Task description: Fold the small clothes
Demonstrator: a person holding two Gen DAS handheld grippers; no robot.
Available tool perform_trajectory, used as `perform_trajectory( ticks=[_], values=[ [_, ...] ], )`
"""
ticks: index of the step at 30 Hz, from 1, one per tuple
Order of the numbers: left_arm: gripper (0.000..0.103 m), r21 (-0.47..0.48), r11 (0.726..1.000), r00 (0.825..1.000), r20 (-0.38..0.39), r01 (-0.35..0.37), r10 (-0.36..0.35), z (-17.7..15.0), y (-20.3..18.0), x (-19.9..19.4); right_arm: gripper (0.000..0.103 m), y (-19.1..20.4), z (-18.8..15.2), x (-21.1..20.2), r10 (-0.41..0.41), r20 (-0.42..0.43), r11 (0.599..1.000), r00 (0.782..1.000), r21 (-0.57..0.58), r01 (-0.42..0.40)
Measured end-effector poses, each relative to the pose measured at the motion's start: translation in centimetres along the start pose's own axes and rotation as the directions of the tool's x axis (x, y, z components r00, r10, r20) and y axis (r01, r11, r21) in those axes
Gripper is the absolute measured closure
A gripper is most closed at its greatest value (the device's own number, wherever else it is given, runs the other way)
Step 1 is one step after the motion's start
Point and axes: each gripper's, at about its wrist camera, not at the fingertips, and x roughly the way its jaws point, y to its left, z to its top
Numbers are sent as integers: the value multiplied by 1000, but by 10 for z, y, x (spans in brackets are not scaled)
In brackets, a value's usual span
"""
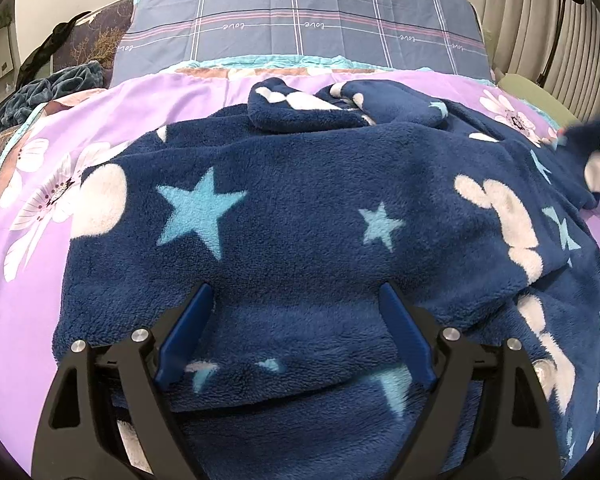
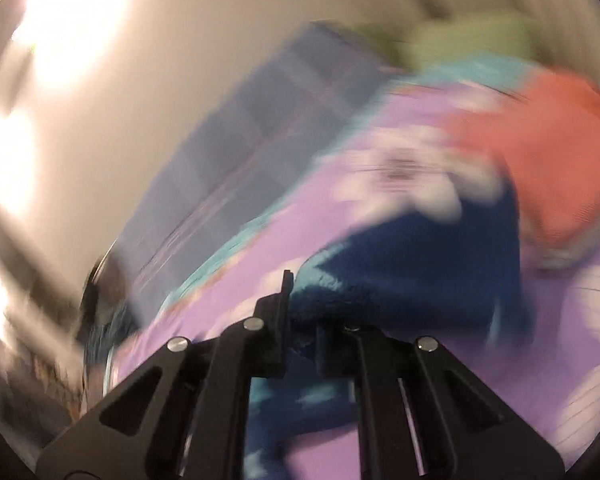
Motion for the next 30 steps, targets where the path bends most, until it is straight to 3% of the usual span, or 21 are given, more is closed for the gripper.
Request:
perform_trajectory(
  ticks=[2,5,6,7,9,10,11,14,15,18,20,25,27,28,30],
  values=[
    [17,-2,1000,1000,2,3,-3,-1,0,-1,94,60,-23,8,108,-71,983,992,-143,-118],
    [17,-7,1000,1000,5,11,-11,-1,2,-2,92,125,-82,27,211,-247,925,946,-263,-275],
    [17,-9,1000,1000,6,15,-15,-1,2,-3,89,140,-107,38,218,-325,906,920,-284,-315],
    [16,-11,1000,1000,6,18,-18,-1,2,-3,78,149,-134,51,201,-405,891,892,-303,-339],
    [15,-15,999,1000,8,28,-28,-1,2,-3,65,150,-171,70,140,-506,884,851,-323,-337],
    [15,-17,999,999,9,35,-35,-1,3,-3,65,145,-189,81,114,-564,891,818,-307,-335],
    [14,-18,999,999,9,39,-39,-1,3,-3,64,138,-197,84,103,-590,899,801,-290,-329],
    [13,-19,999,999,9,46,-46,-1,3,-3,61,123,-193,82,145,-592,918,793,-218,-331],
    [13,-18,999,999,8,45,-45,-1,2,-3,55,120,-186,80,164,-587,922,793,-194,-335],
    [13,-17,999,999,9,45,-45,-1,1,-3,45,108,-162,73,218,-532,936,818,-123,-330],
    [13,-21,999,999,12,50,-50,-2,1,-4,44,107,-155,74,230,-517,938,824,-107,-329],
    [8,-38,994,994,32,104,-103,-2,6,-8,42,100,-149,66,314,-515,929,797,-4,-369],
    [5,-61,970,970,78,235,-230,-4,11,-20,35,92,-148,63,325,-513,931,794,27,-364],
    [4,-86,919,920,117,385,-375,-4,15,-29,32,86,-150,58,336,-515,930,789,50,-364],
    [3,-144,812,823,150,566,-548,-2,16,-35,30,77,-151,56,377,-532,920,758,120,-373]
  ],
)
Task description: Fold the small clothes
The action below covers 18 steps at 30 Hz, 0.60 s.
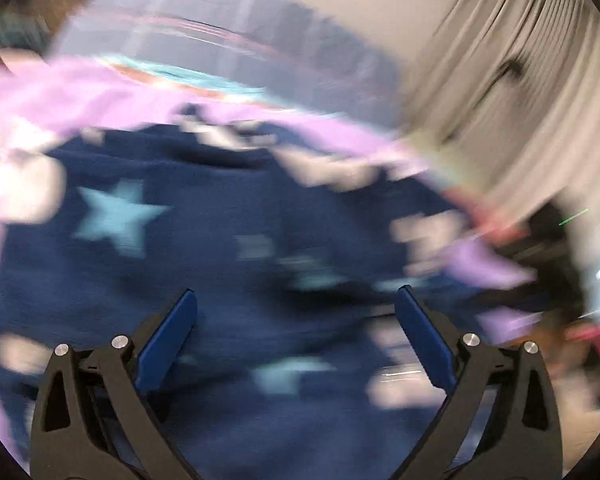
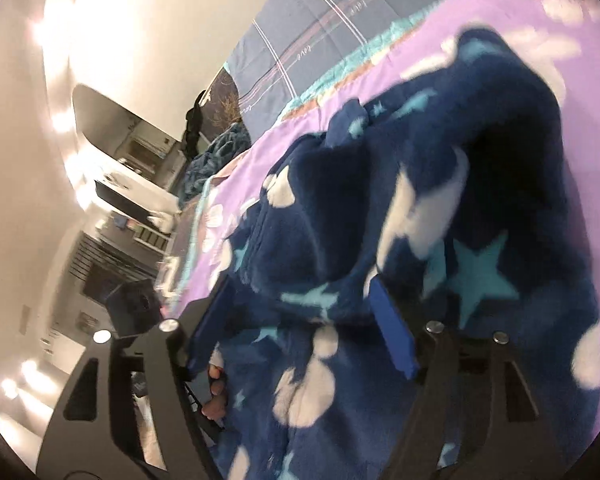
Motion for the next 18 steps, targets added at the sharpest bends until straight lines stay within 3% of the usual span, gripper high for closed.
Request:
perform_trajectory(
  ticks=[1,2,5,9,10,12,14,18],
  values=[
    [3,-34,998,999,-19,44,-45,3,-2,4,29,-4,0,-1,20,-16,999,1000,25,-20],
    [3,-47,998,999,-37,35,-37,6,-3,9,29,-6,1,-3,44,-33,998,998,49,-42],
    [3,-61,995,993,-93,-76,70,17,-3,32,29,-5,2,-13,66,-29,996,997,61,-64],
    [7,-86,990,989,-109,-112,102,30,1,53,26,5,-2,-30,54,-14,999,998,2,-54],
    [13,-84,989,987,-109,-123,114,33,0,57,26,9,-3,-33,39,-8,999,999,-20,-39],
    [51,-59,990,986,-117,-129,121,39,-4,63,25,18,-5,-37,-17,22,997,1000,-76,18],
    [71,-22,991,984,-124,-134,130,45,-11,64,25,28,-7,-37,-58,49,989,997,-135,64],
    [87,107,978,982,-36,-181,186,57,-38,36,25,43,-11,-37,-136,117,962,984,-223,159]
  ],
)
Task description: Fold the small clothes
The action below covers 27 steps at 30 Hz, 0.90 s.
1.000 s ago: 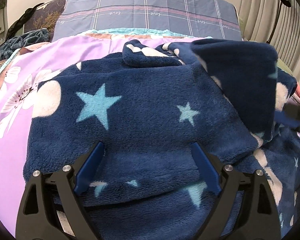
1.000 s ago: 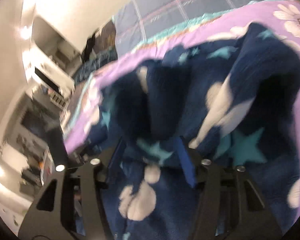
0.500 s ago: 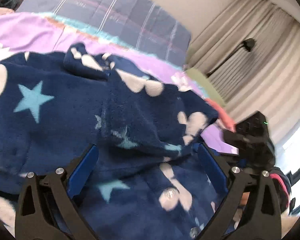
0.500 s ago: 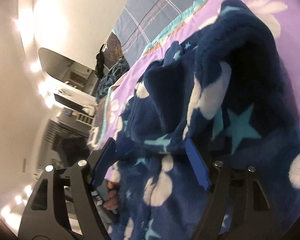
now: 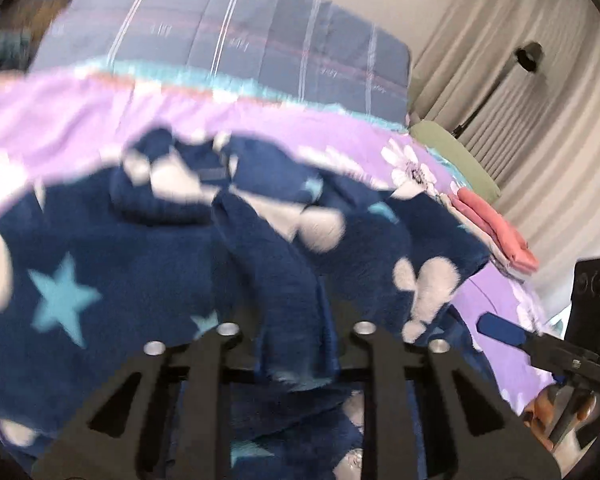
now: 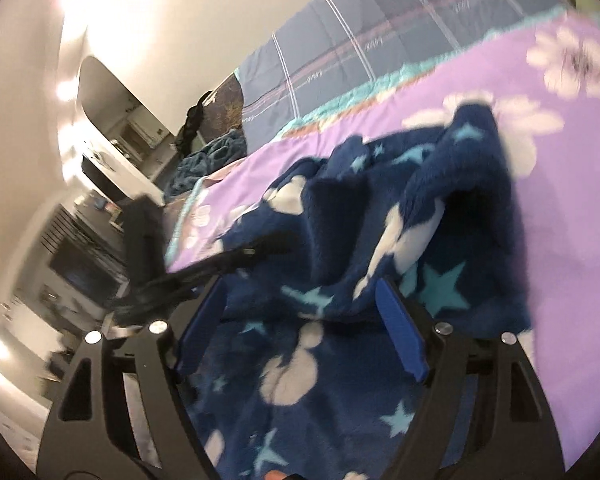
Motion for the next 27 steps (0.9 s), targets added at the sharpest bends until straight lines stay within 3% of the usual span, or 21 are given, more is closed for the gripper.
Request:
perform_trajectory(
  ticks=[4,7,10,11,13,17,19,20,21,23,27],
  values=[
    [90,64,996,994,98,-56,50,14,-13,-46,22,7,-2,1,-95,37,992,995,-77,98],
    [90,71,994,982,173,-86,73,18,-12,-87,21,10,-6,2,-195,66,972,979,-124,202],
    [90,95,976,958,232,-196,169,10,-5,-118,19,15,-11,4,-238,89,954,967,-166,250],
    [90,105,958,941,245,-266,234,3,2,-124,19,17,-12,7,-265,92,942,960,-188,278],
    [90,88,948,933,229,-305,279,-3,16,-125,19,18,-15,12,-301,92,923,949,-221,314],
    [90,-26,956,943,159,-293,293,-18,59,-119,19,13,-22,25,-368,64,891,928,-260,372],
    [90,-38,964,958,108,-263,265,-22,70,-110,19,11,-25,32,-390,53,881,919,-270,389],
    [83,-58,967,965,70,-250,253,-25,76,-102,19,9,-26,33,-399,48,877,916,-272,396],
    [55,-78,966,967,46,-246,250,-27,82,-96,19,8,-26,34,-403,46,875,914,-272,400],
    [30,-118,962,968,25,-247,251,-34,91,-85,19,6,-27,33,-406,45,875,913,-268,403],
    [30,-133,965,974,-42,-226,223,-40,98,-47,19,3,-28,32,-418,44,871,907,-265,414]
  ],
)
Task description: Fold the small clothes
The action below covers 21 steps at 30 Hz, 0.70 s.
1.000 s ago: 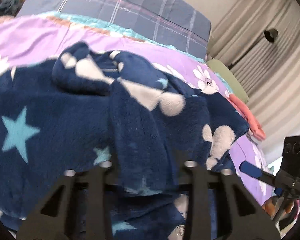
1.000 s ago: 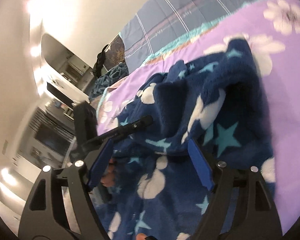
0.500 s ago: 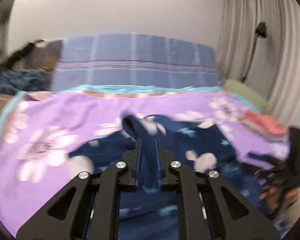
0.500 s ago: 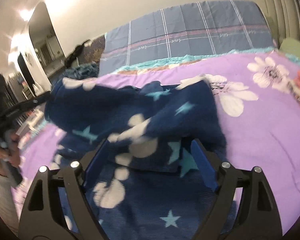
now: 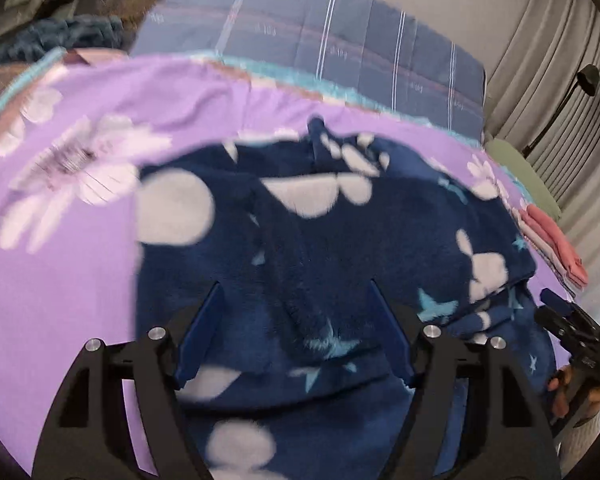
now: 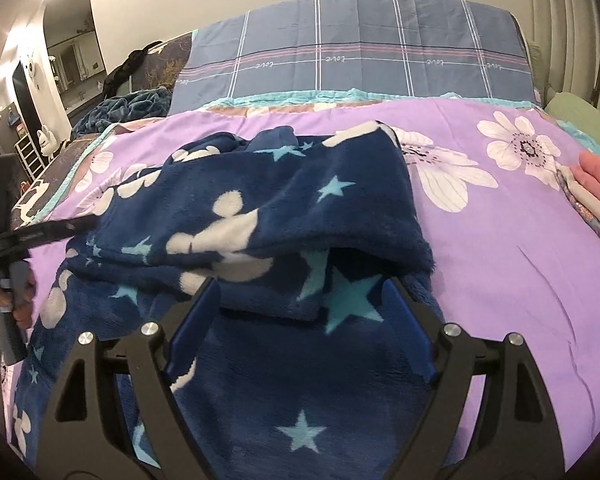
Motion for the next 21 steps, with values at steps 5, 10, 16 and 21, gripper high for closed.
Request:
perform_trajectory(
  ticks=[5,10,16,21],
  values=[
    [93,86,996,1000,25,-14,12,8,-27,7,19,-5,-2,0,-20,-5,1000,1000,-2,20],
    [93,170,985,961,275,-41,-7,24,-48,-83,19,-11,-5,3,-36,-23,999,999,-7,35],
    [77,158,967,955,251,-198,154,25,-19,-89,19,-13,-8,10,-25,-28,1000,999,17,25],
    [62,-13,978,963,172,-210,209,11,26,-57,19,-5,-5,5,-31,-7,1000,999,-3,31]
  ],
)
